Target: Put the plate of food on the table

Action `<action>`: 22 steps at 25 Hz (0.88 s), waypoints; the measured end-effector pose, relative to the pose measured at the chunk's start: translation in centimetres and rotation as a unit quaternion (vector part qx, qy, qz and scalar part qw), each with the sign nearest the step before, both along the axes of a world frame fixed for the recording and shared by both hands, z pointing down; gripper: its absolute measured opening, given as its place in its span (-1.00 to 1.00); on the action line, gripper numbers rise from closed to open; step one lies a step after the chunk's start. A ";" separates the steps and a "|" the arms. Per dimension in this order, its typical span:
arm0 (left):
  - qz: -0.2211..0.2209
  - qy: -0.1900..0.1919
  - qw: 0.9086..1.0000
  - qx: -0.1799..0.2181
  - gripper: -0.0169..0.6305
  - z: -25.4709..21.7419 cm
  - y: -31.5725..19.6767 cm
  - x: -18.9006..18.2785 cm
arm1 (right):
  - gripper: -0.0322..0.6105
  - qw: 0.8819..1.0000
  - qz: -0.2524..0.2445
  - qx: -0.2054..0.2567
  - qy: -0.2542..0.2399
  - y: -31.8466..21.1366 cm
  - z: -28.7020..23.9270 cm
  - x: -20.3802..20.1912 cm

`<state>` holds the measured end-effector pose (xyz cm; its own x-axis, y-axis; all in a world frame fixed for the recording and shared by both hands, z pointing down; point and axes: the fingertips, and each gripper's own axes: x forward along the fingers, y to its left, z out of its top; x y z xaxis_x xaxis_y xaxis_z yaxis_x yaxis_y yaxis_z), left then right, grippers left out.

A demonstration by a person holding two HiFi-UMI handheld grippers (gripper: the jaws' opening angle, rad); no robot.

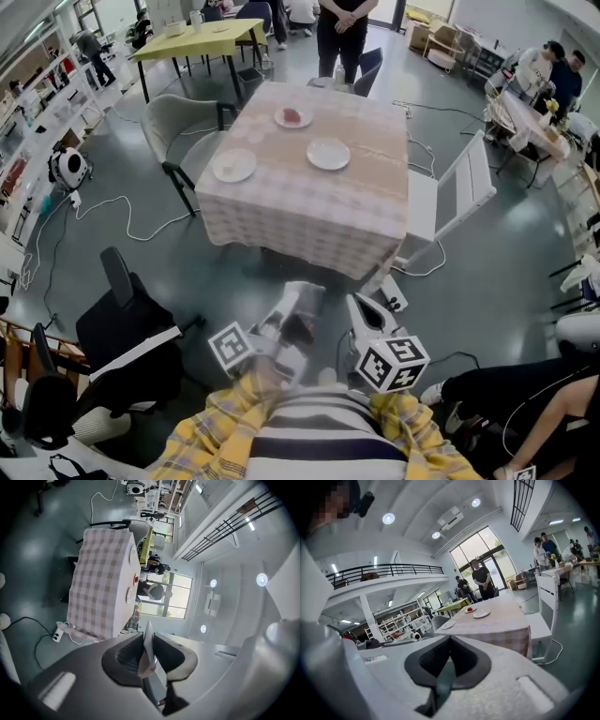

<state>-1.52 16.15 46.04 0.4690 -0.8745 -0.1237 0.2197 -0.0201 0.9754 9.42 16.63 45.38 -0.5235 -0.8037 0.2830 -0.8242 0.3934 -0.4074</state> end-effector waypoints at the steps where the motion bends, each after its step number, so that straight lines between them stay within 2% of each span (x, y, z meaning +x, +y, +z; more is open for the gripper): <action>1: 0.001 0.000 1.000 -0.002 -0.77 0.2 0.1 -0.1 | -0.91 1.000 -0.001 0.000 0.002 0.0 0.1 -0.2; 8: 0.005 0.006 1.000 -0.013 -0.77 0.8 0.1 -1.7 | -0.91 0.999 0.004 -0.029 0.017 -0.1 1.3 -1.7; 13: 0.020 0.006 1.000 -0.008 -0.77 0.5 -0.8 -2.7 | -0.91 0.999 0.012 -0.023 0.026 -1.7 0.7 -3.0; 22: 0.034 0.014 0.999 0.007 -0.77 0.7 -4.0 -6.7 | -0.91 0.999 0.030 -0.016 0.035 -4.7 1.0 -6.9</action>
<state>-8.17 12.13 46.69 0.5239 -0.8387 -0.1489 0.2479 -0.0171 0.9686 2.56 11.92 46.43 -0.4521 -0.8232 0.3435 -0.8731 0.3295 -0.3594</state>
